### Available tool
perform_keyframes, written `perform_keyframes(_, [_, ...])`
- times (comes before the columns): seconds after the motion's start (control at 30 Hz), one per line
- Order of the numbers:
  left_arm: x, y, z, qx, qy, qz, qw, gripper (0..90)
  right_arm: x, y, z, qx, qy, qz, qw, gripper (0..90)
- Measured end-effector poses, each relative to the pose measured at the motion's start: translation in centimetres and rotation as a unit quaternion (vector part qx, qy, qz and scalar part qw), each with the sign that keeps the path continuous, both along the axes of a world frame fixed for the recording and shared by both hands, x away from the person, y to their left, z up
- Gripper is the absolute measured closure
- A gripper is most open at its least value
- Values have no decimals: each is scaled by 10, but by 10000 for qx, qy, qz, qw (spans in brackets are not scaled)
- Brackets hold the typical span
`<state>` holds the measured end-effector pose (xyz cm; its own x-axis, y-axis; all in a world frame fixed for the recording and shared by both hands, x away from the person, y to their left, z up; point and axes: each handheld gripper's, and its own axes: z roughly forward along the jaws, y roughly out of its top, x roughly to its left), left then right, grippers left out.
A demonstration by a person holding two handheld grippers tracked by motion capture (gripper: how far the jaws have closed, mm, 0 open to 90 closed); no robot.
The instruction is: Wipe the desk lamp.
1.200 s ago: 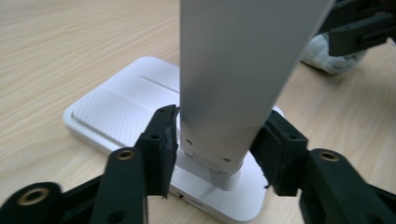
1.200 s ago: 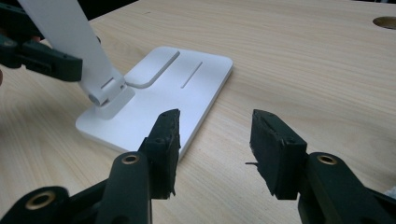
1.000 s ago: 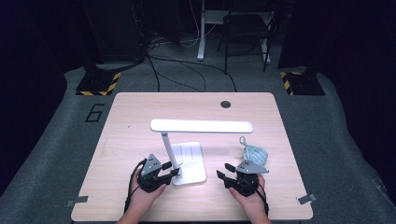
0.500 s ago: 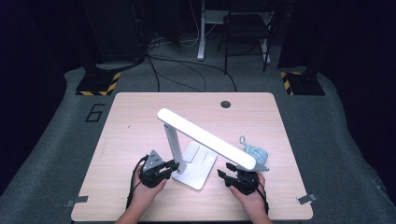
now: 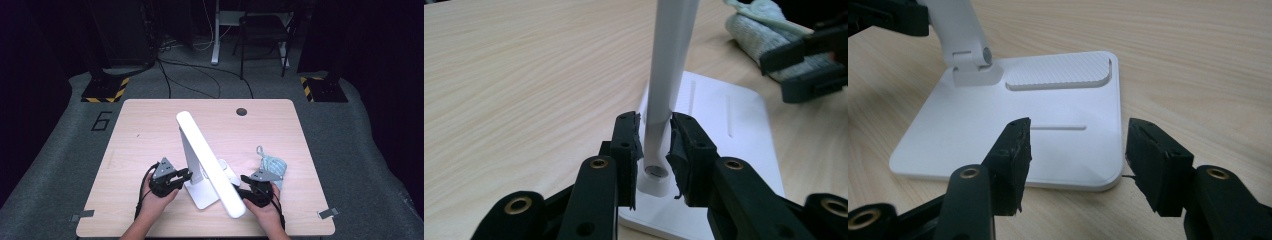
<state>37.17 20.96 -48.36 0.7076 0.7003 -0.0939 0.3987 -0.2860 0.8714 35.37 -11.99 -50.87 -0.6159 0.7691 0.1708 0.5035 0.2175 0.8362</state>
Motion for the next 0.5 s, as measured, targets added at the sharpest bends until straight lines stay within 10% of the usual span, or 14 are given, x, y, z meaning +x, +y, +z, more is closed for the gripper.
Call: perform_keyframes(0.5, [26, 6, -7, -179, 177, 627, 9977, 688, -15, 14, -1, 32, 64, 297, 9995, 433])
